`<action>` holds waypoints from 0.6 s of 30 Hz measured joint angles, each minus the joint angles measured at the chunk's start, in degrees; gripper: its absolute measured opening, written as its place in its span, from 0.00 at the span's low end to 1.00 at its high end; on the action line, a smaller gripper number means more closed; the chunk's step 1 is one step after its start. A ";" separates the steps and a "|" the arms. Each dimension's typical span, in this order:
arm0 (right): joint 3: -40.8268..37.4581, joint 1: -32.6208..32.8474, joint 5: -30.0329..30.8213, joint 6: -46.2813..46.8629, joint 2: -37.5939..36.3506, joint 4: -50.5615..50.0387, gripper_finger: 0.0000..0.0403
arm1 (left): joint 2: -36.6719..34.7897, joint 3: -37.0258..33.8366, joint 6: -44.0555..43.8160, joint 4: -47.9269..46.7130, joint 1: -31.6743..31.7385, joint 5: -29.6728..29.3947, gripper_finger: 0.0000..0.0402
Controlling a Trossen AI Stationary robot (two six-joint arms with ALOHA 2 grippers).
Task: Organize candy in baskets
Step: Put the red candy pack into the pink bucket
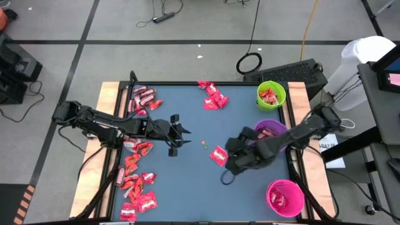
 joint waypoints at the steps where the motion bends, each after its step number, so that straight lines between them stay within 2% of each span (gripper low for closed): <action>1: 0.00 -0.79 -1.07 -1.83 1.24 1.72 0.73 | 0.00 0.00 -0.01 0.00 0.00 0.00 0.45; 8: 0.00 -4.52 -8.32 -8.47 10.26 11.05 0.73 | 0.00 0.00 -0.03 -0.07 0.00 0.00 0.45; 15: -0.04 -6.75 -13.09 -8.85 16.99 14.18 0.73 | 0.00 0.00 -0.06 -0.18 0.00 0.01 0.45; 18: -0.04 -7.74 -13.29 -8.34 18.32 15.20 0.73 | 0.01 0.00 -0.06 -0.15 0.00 0.01 0.45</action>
